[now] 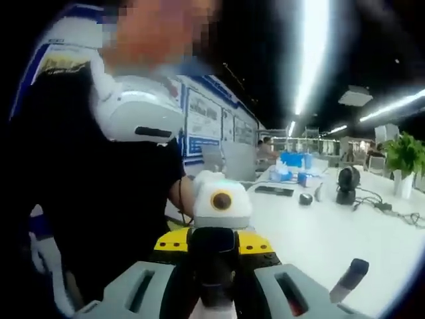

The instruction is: Pick up cosmetic bottle twist off cap place on table pick up cap screw tight cap place on table

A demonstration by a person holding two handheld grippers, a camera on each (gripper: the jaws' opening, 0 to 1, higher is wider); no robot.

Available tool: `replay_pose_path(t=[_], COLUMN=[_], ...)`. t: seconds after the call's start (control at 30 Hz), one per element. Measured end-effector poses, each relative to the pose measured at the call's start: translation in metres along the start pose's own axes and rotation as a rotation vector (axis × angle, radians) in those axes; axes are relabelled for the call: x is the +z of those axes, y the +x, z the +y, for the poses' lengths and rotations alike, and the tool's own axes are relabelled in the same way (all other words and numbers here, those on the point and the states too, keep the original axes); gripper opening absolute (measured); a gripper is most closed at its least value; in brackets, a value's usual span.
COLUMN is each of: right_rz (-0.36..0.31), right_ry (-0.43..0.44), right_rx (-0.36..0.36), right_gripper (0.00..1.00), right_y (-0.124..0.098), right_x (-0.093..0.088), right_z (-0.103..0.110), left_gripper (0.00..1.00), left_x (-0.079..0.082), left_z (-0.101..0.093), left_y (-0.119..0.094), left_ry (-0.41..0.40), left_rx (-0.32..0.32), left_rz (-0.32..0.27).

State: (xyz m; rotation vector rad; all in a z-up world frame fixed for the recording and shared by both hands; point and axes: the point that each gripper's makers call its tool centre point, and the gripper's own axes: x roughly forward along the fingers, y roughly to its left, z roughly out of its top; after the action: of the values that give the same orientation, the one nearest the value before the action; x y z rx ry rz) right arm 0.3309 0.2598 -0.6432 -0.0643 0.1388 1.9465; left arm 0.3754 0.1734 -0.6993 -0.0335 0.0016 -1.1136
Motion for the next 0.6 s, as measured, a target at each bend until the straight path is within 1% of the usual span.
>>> replay_pose_path(t=[0.03, 0.07, 0.1, 0.13, 0.17, 0.2, 0.23, 0.27, 0.3, 0.33, 0.37, 0.43, 0.47, 0.53, 0.57, 0.6], right_rz=[-0.040, -0.062, -0.055, -0.031, -0.004, 0.012, 0.003, -0.027, -0.028, -0.013, -0.022, -0.014, -0.006, 0.004, 0.009, 0.002], right_ry=[-0.196, -0.278, -0.225, -0.104, 0.020, 0.080, 0.010, -0.126, -0.013, -0.029, -0.039, -0.038, -0.016, -0.018, 0.006, -0.004], right_rx=[0.065, 0.121, 0.139, 0.128, 0.100, 0.065, 0.034, 0.021, 0.038, 0.043, 0.035, 0.027, 0.014, 0.012, 0.001, -0.008], right_gripper=[0.17, 0.17, 0.17, 0.17, 0.17, 0.17, 0.17, 0.17, 0.17, 0.17, 0.17, 0.18, 0.20, 0.35, 0.42, 0.43], right_y=[-0.005, -0.010, -0.012, -0.012, -0.011, -0.010, -0.008, -0.008, -0.011, -0.008, -0.008, -0.007, -0.007, -0.004, -0.003, -0.010], right_x=[0.001, -0.001, -0.005, -0.008, -0.009, -0.009, -0.007, -0.003, -0.006, -0.010, -0.008, -0.009, -0.011, -0.014, -0.016, -0.017], right_z=[0.009, 0.019, 0.022, 0.020, 0.017, 0.013, 0.008, 0.005, 0.007, 0.010, 0.012, 0.012, 0.009, 0.011, 0.011, 0.007], left_gripper=[0.15, 0.15, 0.15, 0.15, 0.15, 0.15, 0.15, 0.15, 0.15, 0.15, 0.15, 0.15, 0.15, 0.15, 0.15, 0.15], left_x=[0.001, -0.001, 0.001, -0.003, 0.000, -0.001, -0.003, -0.003, -0.002, -0.002, -0.003, -0.003, -0.003, -0.004, -0.003, -0.003], left_z=[-0.003, 0.000, -0.005, -0.006, -0.004, -0.008, -0.005, -0.006, -0.008, -0.007, -0.009, -0.011, -0.010, -0.008, -0.007, -0.008], left_y=[0.000, 0.000, -0.001, -0.001, -0.001, -0.001, -0.002, -0.004, -0.003, -0.003, -0.004, -0.005, -0.005, -0.005, -0.005, -0.006], left_ry=[0.034, -0.014, 0.055, -0.001, 0.026, 0.034, -0.008, 0.030, 0.028, 0.017, 0.023, 0.027, 0.026, 0.022, 0.021, 0.023], left_rx=[-0.031, -0.001, -0.032, -0.008, -0.017, -0.026, -0.006, -0.019, -0.026, -0.022, -0.027, -0.029, -0.027, -0.020, -0.017, -0.017], left_rz=[0.000, 0.007, -0.003, 0.017, 0.006, 0.006, 0.010, 0.010, 0.007, 0.009, 0.009, 0.008, 0.008, 0.008, 0.008, 0.008])
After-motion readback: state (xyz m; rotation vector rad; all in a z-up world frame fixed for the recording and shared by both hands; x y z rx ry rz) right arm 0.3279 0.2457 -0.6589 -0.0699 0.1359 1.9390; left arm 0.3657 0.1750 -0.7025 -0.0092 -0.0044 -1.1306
